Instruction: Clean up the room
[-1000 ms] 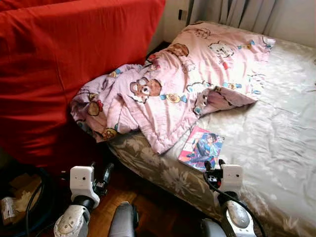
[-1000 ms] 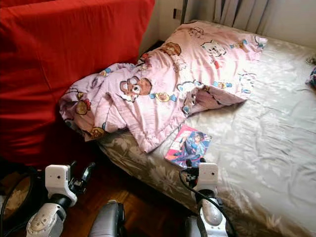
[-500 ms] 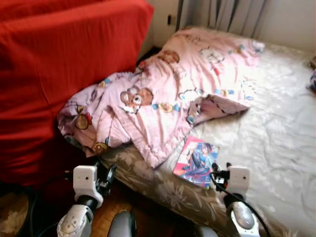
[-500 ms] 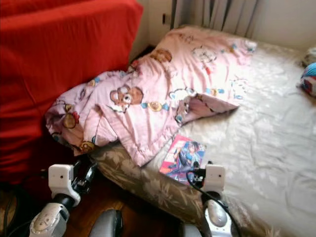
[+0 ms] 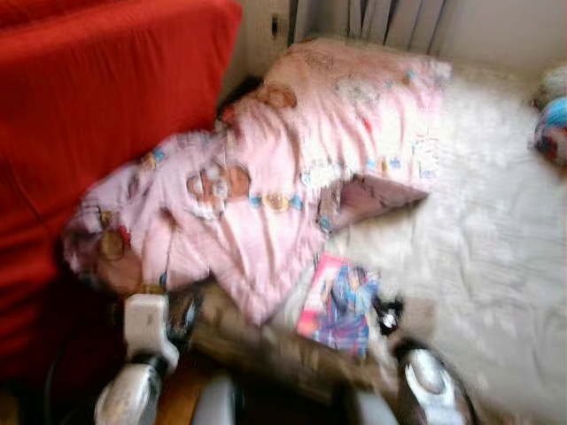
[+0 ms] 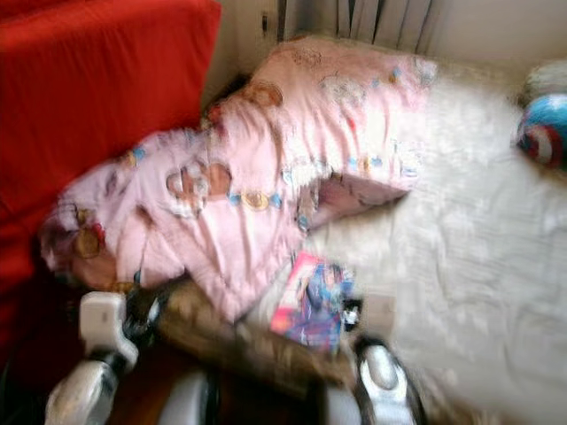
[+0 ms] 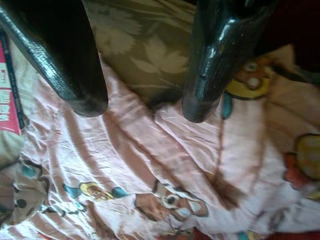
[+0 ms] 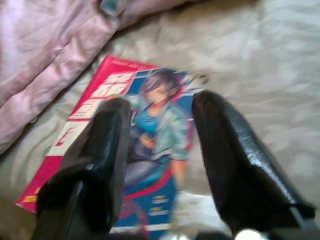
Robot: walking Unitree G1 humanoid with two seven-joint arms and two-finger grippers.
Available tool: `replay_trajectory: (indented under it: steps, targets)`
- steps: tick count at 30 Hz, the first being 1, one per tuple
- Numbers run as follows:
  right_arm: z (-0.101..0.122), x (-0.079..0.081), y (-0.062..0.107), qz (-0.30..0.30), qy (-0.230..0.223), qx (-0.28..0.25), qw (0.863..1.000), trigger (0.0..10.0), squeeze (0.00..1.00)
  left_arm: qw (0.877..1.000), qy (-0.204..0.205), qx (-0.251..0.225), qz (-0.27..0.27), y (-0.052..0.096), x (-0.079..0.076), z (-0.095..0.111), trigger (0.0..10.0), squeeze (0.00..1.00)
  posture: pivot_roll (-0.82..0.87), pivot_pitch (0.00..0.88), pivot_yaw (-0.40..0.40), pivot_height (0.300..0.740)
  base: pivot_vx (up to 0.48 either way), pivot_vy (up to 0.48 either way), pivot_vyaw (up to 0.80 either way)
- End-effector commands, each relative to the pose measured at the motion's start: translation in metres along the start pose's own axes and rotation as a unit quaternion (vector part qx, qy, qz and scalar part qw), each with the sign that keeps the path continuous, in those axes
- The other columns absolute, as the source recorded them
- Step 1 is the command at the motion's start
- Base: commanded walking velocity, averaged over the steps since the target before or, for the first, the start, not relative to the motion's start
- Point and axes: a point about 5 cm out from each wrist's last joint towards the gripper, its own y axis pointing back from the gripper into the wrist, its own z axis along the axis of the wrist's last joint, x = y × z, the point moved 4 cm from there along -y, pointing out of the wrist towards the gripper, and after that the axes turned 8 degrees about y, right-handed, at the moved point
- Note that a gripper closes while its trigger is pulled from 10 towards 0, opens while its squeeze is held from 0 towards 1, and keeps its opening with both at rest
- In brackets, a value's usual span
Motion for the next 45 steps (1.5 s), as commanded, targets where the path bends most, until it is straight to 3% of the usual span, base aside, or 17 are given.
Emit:
replay_trajectory:
  steps: [1,2,3,7,14,16,20,34,35,36,37,45]
  targets:
    - [-0.021,-0.007,0.002,-0.001,0.014,0.055,0.998,10.0,0.54,1.0,0.007,0.014,-0.006,0.004,-0.004,-0.005,10.0,0.0,0.09,0.189,-0.005,0.619,0.0,0.0,0.0]
    - [-0.021,-0.007,0.002,-0.001,0.014,0.055,0.998,10.0,0.54,1.0,0.007,0.014,-0.006,0.004,-0.004,-0.005,10.0,0.0,0.09,0.189,-0.005,0.619,0.0,0.0,0.0]
    - [-0.024,-0.012,-0.002,-0.011,0.02,0.078,0.997,10.0,1.0,1.0,0.007,0.017,-0.009,0.006,-0.005,-0.006,10.0,0.0,0.09,0.203,0.001,0.619,0.0,0.0,0.0]
    - [-0.024,-0.023,-0.009,-0.05,-0.034,0.101,0.993,10.0,1.0,1.0,0.005,0.022,-0.012,0.011,-0.005,-0.006,10.0,0.0,0.11,0.221,0.013,0.619,0.0,0.0,0.0]
    - [-0.028,-0.024,-0.014,-0.065,-0.118,0.134,0.982,10.0,1.0,0.999,-0.003,0.035,-0.014,0.017,-0.002,-0.008,10.0,0.0,0.12,0.241,0.028,0.619,0.0,0.0,0.0]
    - [-0.028,-0.03,-0.015,-0.089,-0.136,0.138,0.977,10.0,0.0,0.999,-0.006,0.04,-0.016,0.019,-0.002,-0.008,10.0,0.0,0.14,0.254,0.035,0.619,0.0,0.0,0.0]
    - [-0.023,-0.033,-0.018,-0.104,-0.173,0.132,0.971,10.0,0.0,0.999,-0.007,0.039,-0.016,0.024,0.0,-0.003,10.0,0.0,0.15,0.27,0.042,0.619,0.0,0.0,0.0]
    - [-0.012,-0.023,-0.025,-0.073,-0.189,0.123,0.971,10.0,0.0,0.999,-0.014,0.043,-0.015,0.027,0.0,0.005,10.0,0.0,0.17,0.305,0.048,0.619,0.0,0.0,0.0]
    - [-0.013,-0.023,-0.025,-0.074,-0.19,0.122,0.971,3.2,0.0,0.999,-0.015,0.044,-0.015,0.028,0.001,0.004,10.0,0.0,0.17,0.305,0.048,0.619,0.0,0.0,0.0]
    - [-0.013,-0.023,-0.025,-0.074,-0.191,0.122,0.971,3.2,0.0,0.999,-0.015,0.045,-0.015,0.028,0.001,0.004,10.0,0.0,0.17,0.304,0.048,0.619,0.0,0.0,0.0]
    - [-0.014,-0.024,-0.024,-0.075,-0.191,0.122,0.971,0.0,0.0,0.999,-0.017,0.047,-0.014,0.029,0.002,0.003,10.0,0.0,0.17,0.301,0.048,0.619,0.0,0.0,0.0]
    - [-0.017,-0.028,-0.022,-0.079,-0.196,0.124,0.969,0.0,0.0,0.999,-0.016,0.048,-0.013,0.028,0.002,0.002,10.0,0.0,0.17,0.297,0.048,0.619,0.0,0.0,0.0]
